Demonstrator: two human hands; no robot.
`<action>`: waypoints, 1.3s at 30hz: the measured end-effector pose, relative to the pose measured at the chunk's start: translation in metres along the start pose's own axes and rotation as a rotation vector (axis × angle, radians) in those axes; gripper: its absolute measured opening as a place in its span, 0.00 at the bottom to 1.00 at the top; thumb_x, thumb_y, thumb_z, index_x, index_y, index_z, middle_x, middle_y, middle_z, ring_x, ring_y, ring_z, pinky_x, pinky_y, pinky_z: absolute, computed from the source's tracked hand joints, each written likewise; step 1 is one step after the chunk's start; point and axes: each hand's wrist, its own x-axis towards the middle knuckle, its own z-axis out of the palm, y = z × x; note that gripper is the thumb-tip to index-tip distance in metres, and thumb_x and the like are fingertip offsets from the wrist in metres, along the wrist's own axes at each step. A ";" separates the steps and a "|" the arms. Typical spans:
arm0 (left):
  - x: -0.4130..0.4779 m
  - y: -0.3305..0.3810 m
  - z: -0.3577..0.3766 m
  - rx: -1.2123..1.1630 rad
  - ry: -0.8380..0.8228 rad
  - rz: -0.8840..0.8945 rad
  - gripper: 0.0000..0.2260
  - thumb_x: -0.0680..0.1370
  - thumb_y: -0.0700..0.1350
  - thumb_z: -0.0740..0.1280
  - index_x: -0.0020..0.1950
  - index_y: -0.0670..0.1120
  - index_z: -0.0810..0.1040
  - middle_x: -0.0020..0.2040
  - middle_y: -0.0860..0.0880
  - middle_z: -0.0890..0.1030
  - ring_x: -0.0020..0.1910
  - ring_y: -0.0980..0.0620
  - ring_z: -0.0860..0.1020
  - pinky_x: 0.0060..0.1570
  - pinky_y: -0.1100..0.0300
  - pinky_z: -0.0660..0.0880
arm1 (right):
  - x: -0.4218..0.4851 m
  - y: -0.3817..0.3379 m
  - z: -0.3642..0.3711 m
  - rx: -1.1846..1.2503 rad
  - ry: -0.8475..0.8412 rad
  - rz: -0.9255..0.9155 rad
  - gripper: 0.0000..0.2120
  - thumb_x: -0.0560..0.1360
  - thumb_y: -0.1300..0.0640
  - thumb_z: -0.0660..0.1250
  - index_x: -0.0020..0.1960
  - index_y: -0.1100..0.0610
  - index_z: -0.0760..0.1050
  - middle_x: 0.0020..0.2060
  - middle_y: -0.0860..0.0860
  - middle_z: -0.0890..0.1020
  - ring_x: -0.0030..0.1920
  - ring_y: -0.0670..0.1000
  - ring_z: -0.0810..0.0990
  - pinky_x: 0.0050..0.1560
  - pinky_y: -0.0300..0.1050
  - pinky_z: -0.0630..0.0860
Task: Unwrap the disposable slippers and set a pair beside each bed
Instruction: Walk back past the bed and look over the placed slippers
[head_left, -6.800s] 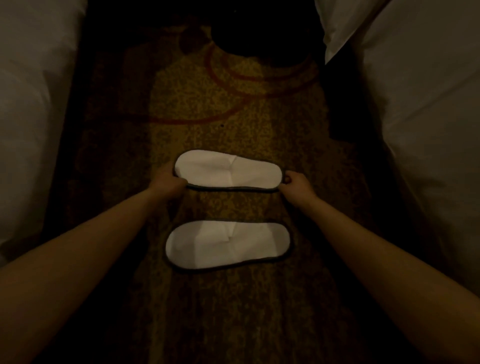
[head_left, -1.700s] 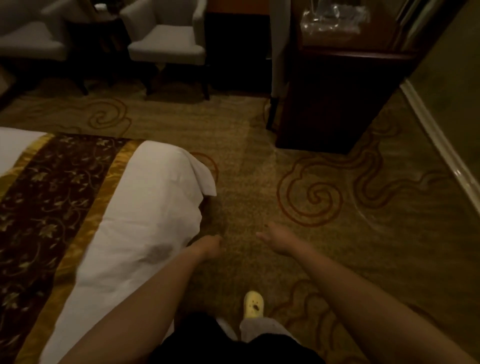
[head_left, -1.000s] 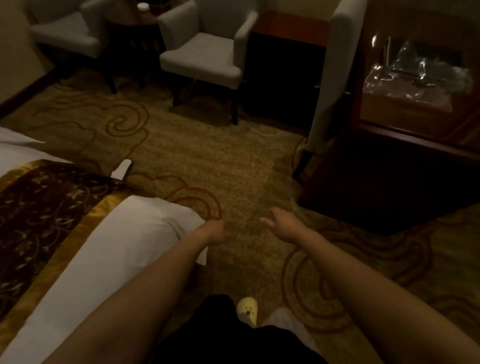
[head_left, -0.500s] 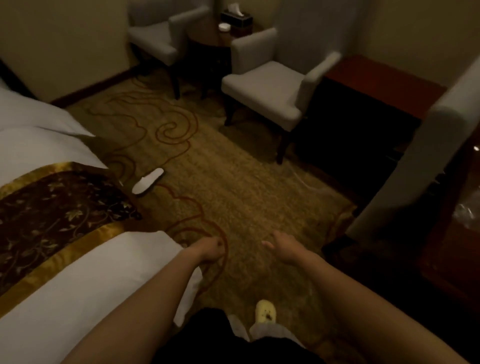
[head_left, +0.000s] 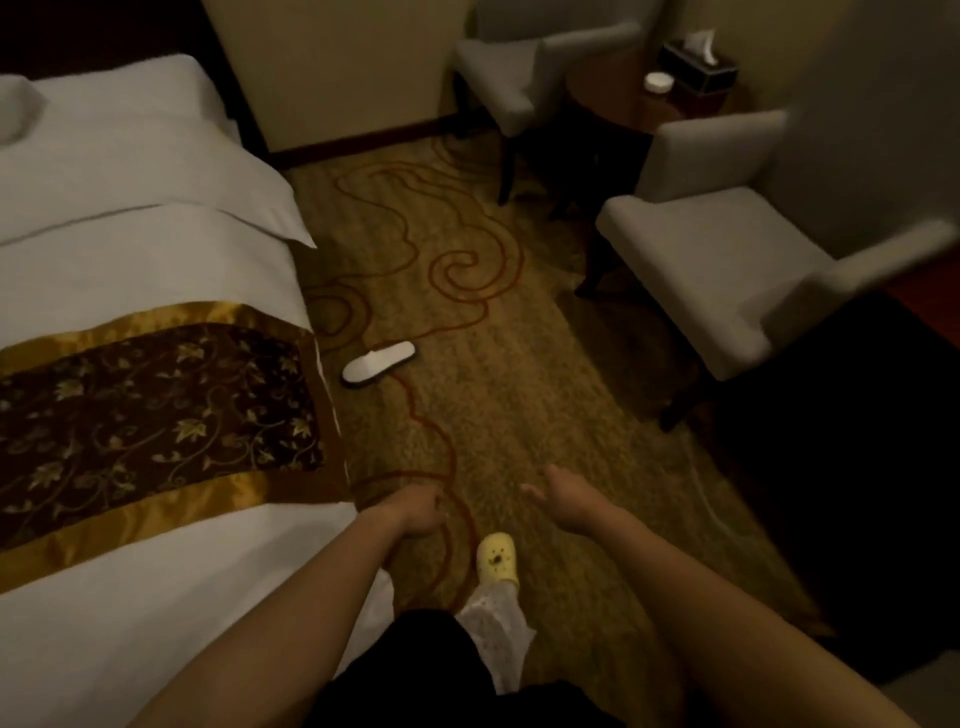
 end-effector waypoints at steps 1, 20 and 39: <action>0.015 0.002 -0.015 -0.030 -0.006 -0.012 0.20 0.79 0.49 0.58 0.70 0.44 0.69 0.70 0.42 0.70 0.68 0.43 0.69 0.67 0.55 0.67 | 0.018 -0.002 -0.016 -0.021 -0.010 -0.013 0.28 0.78 0.43 0.55 0.68 0.62 0.63 0.66 0.62 0.71 0.65 0.60 0.71 0.63 0.52 0.69; 0.212 0.014 -0.271 -0.450 0.122 -0.236 0.20 0.81 0.50 0.55 0.70 0.44 0.68 0.71 0.43 0.69 0.69 0.43 0.68 0.69 0.54 0.63 | 0.330 -0.107 -0.282 -0.343 -0.157 -0.328 0.27 0.79 0.45 0.55 0.70 0.62 0.61 0.68 0.61 0.70 0.67 0.60 0.69 0.66 0.51 0.67; 0.309 -0.078 -0.404 -1.069 0.326 -0.735 0.22 0.81 0.51 0.53 0.72 0.42 0.64 0.72 0.40 0.67 0.70 0.43 0.67 0.69 0.53 0.64 | 0.559 -0.345 -0.336 -0.864 -0.471 -0.927 0.24 0.78 0.44 0.56 0.66 0.61 0.66 0.63 0.61 0.74 0.60 0.59 0.74 0.59 0.51 0.71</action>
